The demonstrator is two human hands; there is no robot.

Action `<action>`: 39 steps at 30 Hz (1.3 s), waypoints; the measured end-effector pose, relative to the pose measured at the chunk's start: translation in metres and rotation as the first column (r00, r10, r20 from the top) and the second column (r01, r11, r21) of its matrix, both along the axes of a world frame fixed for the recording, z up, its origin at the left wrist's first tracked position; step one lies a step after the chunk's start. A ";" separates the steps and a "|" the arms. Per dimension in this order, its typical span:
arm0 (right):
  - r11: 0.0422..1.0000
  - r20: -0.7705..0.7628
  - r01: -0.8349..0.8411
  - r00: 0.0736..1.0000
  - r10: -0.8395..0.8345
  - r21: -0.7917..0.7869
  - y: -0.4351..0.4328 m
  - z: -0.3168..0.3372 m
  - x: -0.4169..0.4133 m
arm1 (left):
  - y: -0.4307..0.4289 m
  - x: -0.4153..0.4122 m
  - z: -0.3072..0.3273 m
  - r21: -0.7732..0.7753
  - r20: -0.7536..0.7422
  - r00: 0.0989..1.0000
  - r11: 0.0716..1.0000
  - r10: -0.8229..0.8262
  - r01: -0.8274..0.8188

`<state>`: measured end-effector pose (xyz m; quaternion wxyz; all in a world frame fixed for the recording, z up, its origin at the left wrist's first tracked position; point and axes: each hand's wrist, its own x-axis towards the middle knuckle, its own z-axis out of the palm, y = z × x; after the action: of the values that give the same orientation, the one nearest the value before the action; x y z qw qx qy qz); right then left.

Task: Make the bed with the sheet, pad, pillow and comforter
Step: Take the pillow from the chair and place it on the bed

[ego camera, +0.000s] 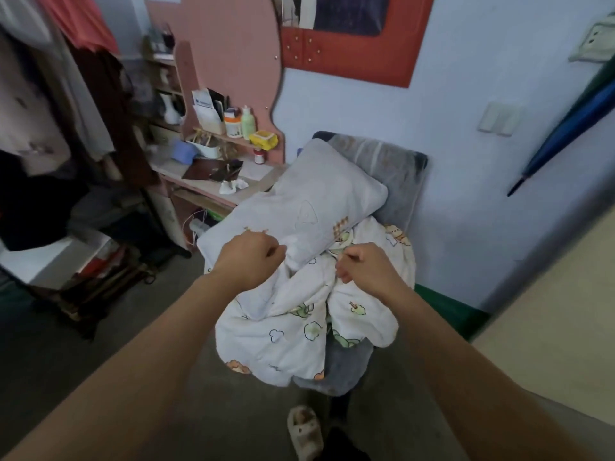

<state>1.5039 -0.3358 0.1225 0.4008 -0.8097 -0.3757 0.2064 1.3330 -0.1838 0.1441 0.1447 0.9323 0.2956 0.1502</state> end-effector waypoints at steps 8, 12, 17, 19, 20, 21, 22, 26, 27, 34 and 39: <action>0.986 -0.213 0.140 0.964 -0.157 -0.093 0.170 -0.086 0.137 | 0.168 0.163 -0.061 -0.136 -0.094 0.991 0.985 0.094 -0.106; 0.939 -0.275 0.237 0.912 -0.304 -0.250 0.233 -0.122 0.182 | 0.238 0.229 -0.099 -0.170 -0.119 0.986 0.975 0.120 -0.140; 0.832 -0.489 0.420 0.674 -0.554 -0.363 0.290 -0.174 0.212 | 0.309 0.283 -0.155 -0.243 -0.201 0.971 0.953 0.130 -0.178; 0.790 -0.500 0.444 0.613 -0.611 -0.422 0.308 -0.192 0.220 | 0.331 0.300 -0.173 -0.262 -0.256 0.958 0.945 0.127 -0.195; 0.779 -0.509 0.444 0.591 -0.626 -0.443 0.316 -0.198 0.223 | 0.338 0.306 -0.180 -0.249 -0.291 0.948 0.947 0.129 -0.205; 0.766 -0.513 0.454 0.571 -0.642 -0.454 0.322 -0.205 0.224 | 0.344 0.312 -0.187 -0.229 -0.326 0.935 0.948 0.139 -0.221; 0.754 -0.518 0.466 0.548 -0.657 -0.463 0.330 -0.214 0.227 | 0.351 0.320 -0.195 -0.212 -0.356 0.922 0.948 0.153 -0.239; 0.730 -0.465 0.489 0.564 -0.682 -0.478 0.346 -0.239 0.235 | 0.372 0.340 -0.222 -0.152 -0.429 0.880 0.943 0.207 -0.295; 0.719 -0.450 0.486 0.565 -0.692 -0.497 0.348 -0.245 0.238 | 0.378 0.345 -0.231 -0.174 -0.448 0.872 0.937 0.200 -0.304; 0.711 -0.379 0.503 0.612 -0.694 -0.492 0.346 -0.259 0.238 | 0.384 0.352 -0.248 -0.212 -0.379 0.912 0.945 0.156 -0.250; 0.730 -0.458 0.622 0.581 -0.673 -0.282 0.345 -0.245 0.224 | 0.368 0.333 -0.218 -0.266 -0.203 0.971 0.948 0.124 -0.176</action>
<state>1.7284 0.0097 -0.1222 0.4982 -0.8172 0.0818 0.2780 1.6663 0.1837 -0.0738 0.2364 0.8866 0.3963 0.0305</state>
